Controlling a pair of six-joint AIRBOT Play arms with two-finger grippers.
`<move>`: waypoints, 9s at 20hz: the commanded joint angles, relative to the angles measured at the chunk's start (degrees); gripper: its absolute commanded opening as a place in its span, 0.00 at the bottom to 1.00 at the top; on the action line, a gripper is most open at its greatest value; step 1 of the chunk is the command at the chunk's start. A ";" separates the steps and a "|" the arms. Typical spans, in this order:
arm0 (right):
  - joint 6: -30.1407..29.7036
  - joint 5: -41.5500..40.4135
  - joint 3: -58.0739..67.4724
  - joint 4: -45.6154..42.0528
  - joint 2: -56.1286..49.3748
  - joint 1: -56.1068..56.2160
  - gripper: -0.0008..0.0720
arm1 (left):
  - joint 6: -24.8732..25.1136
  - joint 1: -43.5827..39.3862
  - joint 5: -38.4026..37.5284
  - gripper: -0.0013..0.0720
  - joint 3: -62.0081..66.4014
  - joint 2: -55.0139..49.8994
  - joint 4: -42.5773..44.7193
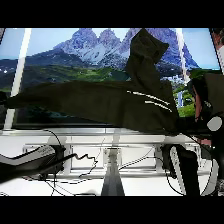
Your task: Fold the clothes and pants, and hang the long-sleeved shirts on hangers.
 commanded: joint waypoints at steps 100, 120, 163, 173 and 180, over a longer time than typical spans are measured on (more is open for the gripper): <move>-15.34 17.33 23.54 7.04 -14.10 34.25 0.05 | -23.80 -73.29 15.50 0.94 47.08 -51.91 -47.17; -14.86 -5.33 23.54 0.59 -14.10 34.25 0.05 | -23.85 -74.90 41.29 0.04 47.08 -42.84 -24.30; -38.38 -11.85 43.98 33.38 -67.47 -14.82 0.77 | -24.81 -70.79 13.11 0.04 11.08 -9.88 -6.71; -46.49 -22.14 43.54 40.85 -75.56 -7.13 0.77 | -24.81 -70.84 13.44 0.04 11.08 -10.10 -6.71; -49.40 -24.13 44.85 41.38 -73.18 -5.46 0.05 | -21.99 -70.84 14.82 0.04 11.13 -12.28 -6.71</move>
